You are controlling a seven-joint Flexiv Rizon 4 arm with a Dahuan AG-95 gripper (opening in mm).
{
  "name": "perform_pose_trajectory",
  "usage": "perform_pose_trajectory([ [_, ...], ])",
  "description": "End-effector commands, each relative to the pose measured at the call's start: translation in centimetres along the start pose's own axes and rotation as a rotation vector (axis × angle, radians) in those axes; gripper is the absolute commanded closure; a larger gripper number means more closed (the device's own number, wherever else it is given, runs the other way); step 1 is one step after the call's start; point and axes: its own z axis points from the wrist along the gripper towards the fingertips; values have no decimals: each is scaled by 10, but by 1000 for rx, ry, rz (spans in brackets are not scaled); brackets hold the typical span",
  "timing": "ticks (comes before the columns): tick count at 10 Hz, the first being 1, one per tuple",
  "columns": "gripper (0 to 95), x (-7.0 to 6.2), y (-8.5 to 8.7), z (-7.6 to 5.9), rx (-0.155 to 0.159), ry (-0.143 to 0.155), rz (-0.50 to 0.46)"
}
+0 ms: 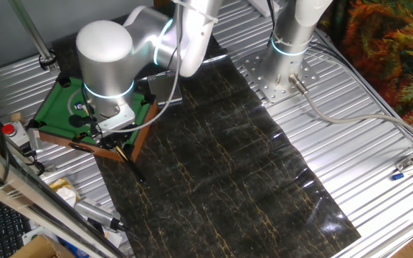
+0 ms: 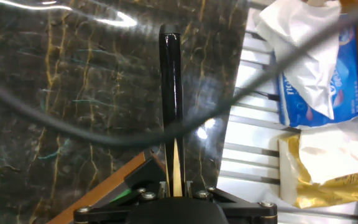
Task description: Hit the pool ball
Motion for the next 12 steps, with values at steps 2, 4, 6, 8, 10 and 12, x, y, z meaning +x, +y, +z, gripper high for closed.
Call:
perform_pose_trajectory([
  [2,950,0,-5,3,-12,-11,14],
  [4,950,0,-7,5,-8,-26,47],
  [6,950,0,-13,3,7,-73,99],
  [8,950,1,-18,0,16,-105,122],
  [10,950,4,-21,-3,23,-128,129],
  [12,950,8,-23,-7,32,-130,131],
])
